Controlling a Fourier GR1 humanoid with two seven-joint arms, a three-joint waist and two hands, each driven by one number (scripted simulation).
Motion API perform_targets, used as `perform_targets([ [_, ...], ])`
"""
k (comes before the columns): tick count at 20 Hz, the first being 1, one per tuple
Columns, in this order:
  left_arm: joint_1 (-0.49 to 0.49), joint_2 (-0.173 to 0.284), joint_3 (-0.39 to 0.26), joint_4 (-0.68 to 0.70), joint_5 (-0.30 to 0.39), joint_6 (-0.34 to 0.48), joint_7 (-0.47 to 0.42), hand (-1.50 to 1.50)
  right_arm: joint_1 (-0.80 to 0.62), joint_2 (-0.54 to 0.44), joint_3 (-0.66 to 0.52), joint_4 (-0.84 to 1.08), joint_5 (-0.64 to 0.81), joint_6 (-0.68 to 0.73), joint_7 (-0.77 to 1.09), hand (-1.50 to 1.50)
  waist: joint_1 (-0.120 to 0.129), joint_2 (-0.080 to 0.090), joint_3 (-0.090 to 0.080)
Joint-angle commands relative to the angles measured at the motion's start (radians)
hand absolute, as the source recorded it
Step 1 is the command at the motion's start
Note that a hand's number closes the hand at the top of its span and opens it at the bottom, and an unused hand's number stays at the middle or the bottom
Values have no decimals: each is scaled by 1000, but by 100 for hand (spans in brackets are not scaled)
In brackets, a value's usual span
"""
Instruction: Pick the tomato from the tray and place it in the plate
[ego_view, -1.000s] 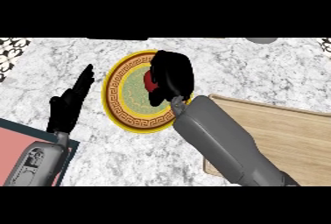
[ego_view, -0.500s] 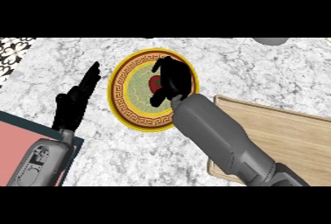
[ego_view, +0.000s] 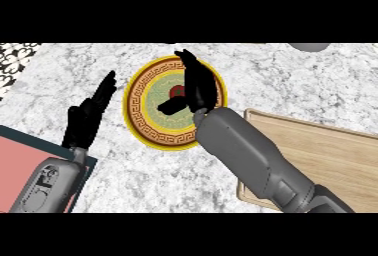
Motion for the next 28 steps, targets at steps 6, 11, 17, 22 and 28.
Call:
perform_targets([
  [6, 63, 0, 33, -30, 2, 36, -6, 0, 93, 0, -116, -71, -93, -257, -128, -150, -77, -20, -7],
  [11, 92, 54, 81, -49, 51, -26, -1, 0, 253, -99, -183, -243, -119, -207, -196, -150, -97, -24, -8],
  [17, 141, 16, 61, -93, 12, 24, -14, 0, 426, -259, -217, -513, -148, -68, -158, -150, -98, -25, -8],
  [22, 46, -1, 54, -84, -7, 32, 65, 0, 582, -348, -292, -567, -214, 48, -315, -150, -98, -21, -7],
  [28, 68, -25, 59, -84, -42, 35, 42, 0, 640, -364, -413, -579, -263, 162, -387, -150, -91, -20, -8],
])
